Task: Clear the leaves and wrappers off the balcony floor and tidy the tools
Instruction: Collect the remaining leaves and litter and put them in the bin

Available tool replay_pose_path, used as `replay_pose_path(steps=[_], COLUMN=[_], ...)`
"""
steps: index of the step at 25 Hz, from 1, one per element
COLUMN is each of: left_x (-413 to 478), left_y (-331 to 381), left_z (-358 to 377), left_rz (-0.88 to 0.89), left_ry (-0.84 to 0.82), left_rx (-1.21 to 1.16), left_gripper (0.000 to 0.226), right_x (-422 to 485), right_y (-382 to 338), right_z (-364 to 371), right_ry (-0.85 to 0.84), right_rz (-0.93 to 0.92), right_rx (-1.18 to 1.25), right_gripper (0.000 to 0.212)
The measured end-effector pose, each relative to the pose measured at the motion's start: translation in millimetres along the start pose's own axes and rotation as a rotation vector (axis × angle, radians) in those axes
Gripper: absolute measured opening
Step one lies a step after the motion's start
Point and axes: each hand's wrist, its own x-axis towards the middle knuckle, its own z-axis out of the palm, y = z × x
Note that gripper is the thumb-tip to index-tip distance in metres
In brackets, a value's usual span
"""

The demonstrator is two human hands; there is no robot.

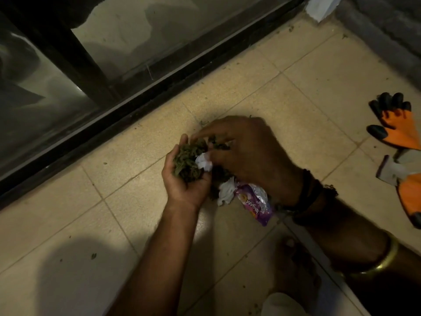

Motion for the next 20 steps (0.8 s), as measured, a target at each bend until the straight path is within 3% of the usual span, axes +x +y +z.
replay_pose_path(steps=[3, 5, 6, 8, 11, 14, 17, 20], left_x=[-5.4, -10.0, -11.3, -13.8, -16.0, -19.3, -21.2, -18.5], left_y=[16.9, 26.6, 29.9, 33.4, 36.7, 41.5, 48.7, 51.1], left_z=[-9.2, -10.8, -12.3, -15.1, -20.6, -20.8, -21.0, -22.0], left_rz=[0.07, 0.11, 0.117, 0.123, 0.151, 0.165, 0.187, 0.197], left_ry=[0.0, -0.002, -0.003, -0.013, -0.004, 0.017, 0.031, 0.047], left_rx=[-0.105, -0.138, -0.151, -0.167, -0.192, -0.203, -0.203, -0.219], left_gripper=[0.025, 0.025, 0.026, 0.027, 0.026, 0.026, 0.026, 0.027], right_x=[-7.1, -24.5, -34.2, -40.7, -19.0, -5.3, -9.8, -6.4], right_y=[44.7, 64.9, 66.2, 55.9, 36.0, 28.8, 46.0, 63.3], right_z=[-30.3, -16.7, 0.0, 36.6, 69.4, 82.2, 86.4, 82.0], right_ry=[0.127, -0.082, -0.191, -0.246, -0.261, -0.367, -0.223, -0.11], right_rz=[0.29, 0.57, 0.605, 0.532, 0.411, 0.312, 0.161, 0.042], right_rx=[-0.056, -0.147, -0.175, -0.207, -0.337, -0.569, -0.621, -0.464], right_gripper=[0.042, 0.075, 0.095, 0.118, 0.124, 0.107, 0.059, 0.034])
